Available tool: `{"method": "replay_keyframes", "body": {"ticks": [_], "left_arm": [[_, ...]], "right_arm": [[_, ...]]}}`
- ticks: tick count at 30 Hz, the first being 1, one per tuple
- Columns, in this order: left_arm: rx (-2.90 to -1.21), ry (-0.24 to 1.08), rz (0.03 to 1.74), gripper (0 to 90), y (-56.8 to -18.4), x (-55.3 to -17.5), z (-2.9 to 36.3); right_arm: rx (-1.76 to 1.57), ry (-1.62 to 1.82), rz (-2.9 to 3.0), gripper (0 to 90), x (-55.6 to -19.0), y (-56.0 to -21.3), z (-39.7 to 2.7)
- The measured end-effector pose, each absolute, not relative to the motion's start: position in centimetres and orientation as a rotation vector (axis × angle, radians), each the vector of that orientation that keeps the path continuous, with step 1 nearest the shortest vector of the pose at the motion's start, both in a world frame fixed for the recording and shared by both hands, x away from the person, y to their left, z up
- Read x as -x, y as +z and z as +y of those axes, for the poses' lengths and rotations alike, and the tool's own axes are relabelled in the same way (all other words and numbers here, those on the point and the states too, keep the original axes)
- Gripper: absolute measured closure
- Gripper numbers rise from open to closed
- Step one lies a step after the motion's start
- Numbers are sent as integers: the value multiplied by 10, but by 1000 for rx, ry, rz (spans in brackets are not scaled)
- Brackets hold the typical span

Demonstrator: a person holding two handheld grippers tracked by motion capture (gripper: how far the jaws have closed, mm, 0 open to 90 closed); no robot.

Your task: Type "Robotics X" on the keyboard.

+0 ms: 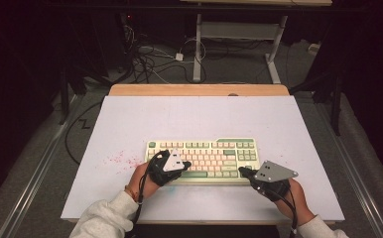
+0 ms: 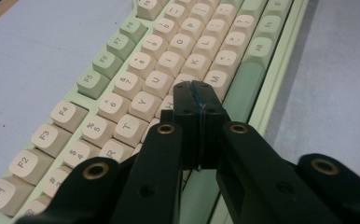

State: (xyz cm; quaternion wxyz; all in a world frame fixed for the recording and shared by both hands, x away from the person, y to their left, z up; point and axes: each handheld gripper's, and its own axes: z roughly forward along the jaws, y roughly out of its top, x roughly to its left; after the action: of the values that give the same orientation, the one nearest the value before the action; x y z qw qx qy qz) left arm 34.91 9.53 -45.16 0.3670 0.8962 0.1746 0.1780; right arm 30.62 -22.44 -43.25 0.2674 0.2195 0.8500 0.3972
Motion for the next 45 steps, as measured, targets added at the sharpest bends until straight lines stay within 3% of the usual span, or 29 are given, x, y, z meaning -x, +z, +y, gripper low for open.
{"method": "replay_keyframes", "body": {"ticks": [45], "left_arm": [[-2314, 485, 441, 873, -452, -351, 96]], "right_arm": [[-587, 1062, 2296, 900, -307, -431, -225]]}}
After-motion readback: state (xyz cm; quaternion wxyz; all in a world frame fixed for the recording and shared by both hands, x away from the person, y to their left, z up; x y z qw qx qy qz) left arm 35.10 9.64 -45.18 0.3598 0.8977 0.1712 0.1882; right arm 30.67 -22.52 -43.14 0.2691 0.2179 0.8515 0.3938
